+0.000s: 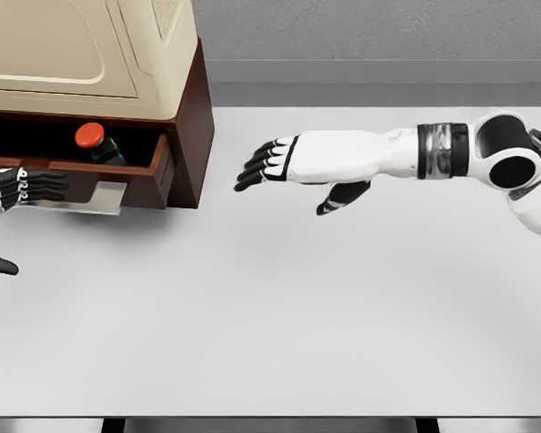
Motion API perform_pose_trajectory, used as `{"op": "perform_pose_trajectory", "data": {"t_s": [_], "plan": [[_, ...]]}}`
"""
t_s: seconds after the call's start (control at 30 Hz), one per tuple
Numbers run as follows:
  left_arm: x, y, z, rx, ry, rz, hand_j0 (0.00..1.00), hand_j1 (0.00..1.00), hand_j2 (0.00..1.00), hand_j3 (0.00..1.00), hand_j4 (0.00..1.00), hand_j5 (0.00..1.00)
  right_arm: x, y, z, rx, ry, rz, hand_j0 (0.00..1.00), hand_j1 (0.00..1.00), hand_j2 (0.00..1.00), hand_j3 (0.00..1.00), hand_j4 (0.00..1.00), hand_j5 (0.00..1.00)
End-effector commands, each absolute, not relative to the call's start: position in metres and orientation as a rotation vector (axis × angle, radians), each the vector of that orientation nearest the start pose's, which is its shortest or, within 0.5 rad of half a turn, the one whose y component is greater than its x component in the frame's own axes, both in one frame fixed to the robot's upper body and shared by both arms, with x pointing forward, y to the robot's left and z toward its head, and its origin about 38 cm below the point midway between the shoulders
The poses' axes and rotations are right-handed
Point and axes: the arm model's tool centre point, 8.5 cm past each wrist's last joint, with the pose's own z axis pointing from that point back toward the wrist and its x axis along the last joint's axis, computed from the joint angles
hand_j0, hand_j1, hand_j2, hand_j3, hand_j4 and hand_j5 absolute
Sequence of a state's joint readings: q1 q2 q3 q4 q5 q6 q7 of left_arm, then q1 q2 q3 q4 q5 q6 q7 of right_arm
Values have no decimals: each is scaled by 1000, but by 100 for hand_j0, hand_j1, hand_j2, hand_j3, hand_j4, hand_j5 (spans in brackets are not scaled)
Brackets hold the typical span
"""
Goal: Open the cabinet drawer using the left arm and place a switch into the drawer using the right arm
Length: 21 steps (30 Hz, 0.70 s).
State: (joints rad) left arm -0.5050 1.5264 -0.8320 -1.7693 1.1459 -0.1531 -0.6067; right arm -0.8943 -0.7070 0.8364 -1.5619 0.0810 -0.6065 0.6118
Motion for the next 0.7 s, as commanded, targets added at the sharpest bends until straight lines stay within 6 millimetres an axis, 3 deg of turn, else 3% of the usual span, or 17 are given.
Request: {"op": "perform_pose_trajectory", "data": {"t_s": [0.0, 0.07, 0.13, 0.27, 0.47, 0.6, 0.67], "plan": [[302, 425, 230, -389, -1016, -1011, 100, 100, 100, 100, 100, 100, 426, -254, 325, 336, 2168, -2754, 100, 100, 100, 100, 100, 100], [304, 424, 233, -385, -1029, -1017, 100, 100, 100, 100, 100, 100, 430, -263, 328, 378, 2188, -2758, 100, 100, 100, 100, 100, 100], [305, 424, 235, -385, -1036, -1019, 100, 100, 100, 100, 100, 100, 437, -283, 303, 366, 2225, -2849, 100, 100, 100, 100, 100, 100], [308, 423, 239, -380, -1052, -1025, 100, 100, 100, 100, 100, 100, 433, -290, 274, 304, 2221, -2931, 100, 100, 100, 100, 100, 100], [312, 423, 247, -365, -1074, -1033, 100, 100, 100, 100, 100, 100, 438, -304, 270, 334, 2253, -2960, 100, 100, 100, 100, 100, 100], [315, 423, 255, -353, -1096, -1041, 100, 100, 100, 100, 100, 100, 440, -294, 269, 308, 2271, -2934, 100, 100, 100, 100, 100, 100], [317, 423, 261, -344, -1112, -1048, 100, 100, 100, 100, 100, 100, 442, -299, 264, 309, 2280, -2954, 100, 100, 100, 100, 100, 100]]}}
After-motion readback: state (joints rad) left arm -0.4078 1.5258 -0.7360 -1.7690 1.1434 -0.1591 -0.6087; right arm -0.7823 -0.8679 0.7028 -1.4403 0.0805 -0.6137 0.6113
